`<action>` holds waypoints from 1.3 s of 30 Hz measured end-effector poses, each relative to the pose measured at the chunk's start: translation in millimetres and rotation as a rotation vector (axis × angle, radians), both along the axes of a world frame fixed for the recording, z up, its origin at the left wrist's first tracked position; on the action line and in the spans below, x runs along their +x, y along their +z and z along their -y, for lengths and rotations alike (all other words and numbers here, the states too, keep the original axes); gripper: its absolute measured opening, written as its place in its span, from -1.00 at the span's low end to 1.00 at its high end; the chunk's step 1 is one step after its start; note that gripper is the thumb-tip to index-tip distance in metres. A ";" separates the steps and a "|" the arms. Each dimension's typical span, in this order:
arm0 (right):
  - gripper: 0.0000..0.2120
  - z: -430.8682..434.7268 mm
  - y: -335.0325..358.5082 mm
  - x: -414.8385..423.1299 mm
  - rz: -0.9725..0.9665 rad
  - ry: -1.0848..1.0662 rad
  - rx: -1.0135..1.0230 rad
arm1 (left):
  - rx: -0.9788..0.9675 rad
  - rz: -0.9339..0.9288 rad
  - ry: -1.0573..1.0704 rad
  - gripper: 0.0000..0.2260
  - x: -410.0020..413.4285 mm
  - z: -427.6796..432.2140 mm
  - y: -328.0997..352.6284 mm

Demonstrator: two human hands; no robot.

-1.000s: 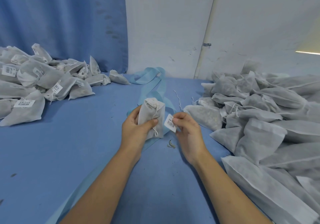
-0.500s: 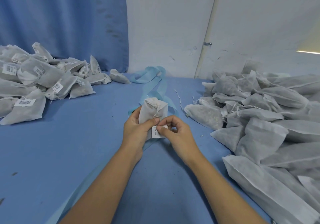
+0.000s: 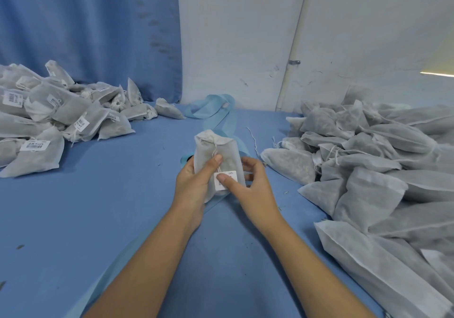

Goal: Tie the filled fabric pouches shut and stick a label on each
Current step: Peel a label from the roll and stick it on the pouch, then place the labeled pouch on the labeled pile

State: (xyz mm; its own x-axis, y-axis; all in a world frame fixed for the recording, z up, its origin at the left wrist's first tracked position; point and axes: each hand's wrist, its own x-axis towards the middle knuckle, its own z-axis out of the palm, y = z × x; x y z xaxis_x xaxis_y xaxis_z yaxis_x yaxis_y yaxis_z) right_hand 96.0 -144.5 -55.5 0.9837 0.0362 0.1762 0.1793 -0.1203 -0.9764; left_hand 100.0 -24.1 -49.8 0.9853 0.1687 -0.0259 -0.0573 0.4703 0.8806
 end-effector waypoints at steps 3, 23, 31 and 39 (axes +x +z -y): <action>-0.78 0.3 5.0 -1.7 -0.132 0.070 0.176 | -0.027 0.039 -0.063 -0.59 -1.3 3.4 2.6; -0.81 3.9 3.5 3.0 -0.178 0.017 0.580 | -0.067 -0.009 -0.272 -0.80 -0.7 5.2 -1.7; -0.78 8.1 7.0 3.7 -0.204 -0.023 0.579 | 0.328 -0.041 -0.057 -0.76 -2.0 -8.6 11.0; -0.93 12.8 -1.4 10.8 -0.242 -0.050 0.584 | -0.345 0.200 0.007 -0.13 4.5 -40.7 33.2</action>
State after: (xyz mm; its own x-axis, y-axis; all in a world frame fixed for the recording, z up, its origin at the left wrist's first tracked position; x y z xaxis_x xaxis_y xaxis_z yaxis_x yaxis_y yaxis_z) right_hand 106.8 -157.3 -57.0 0.9961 -0.0462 -0.0747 -0.0467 0.4422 -0.8957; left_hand 104.5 16.6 -16.6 0.9756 0.1902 0.1100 -0.2158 0.7357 0.6420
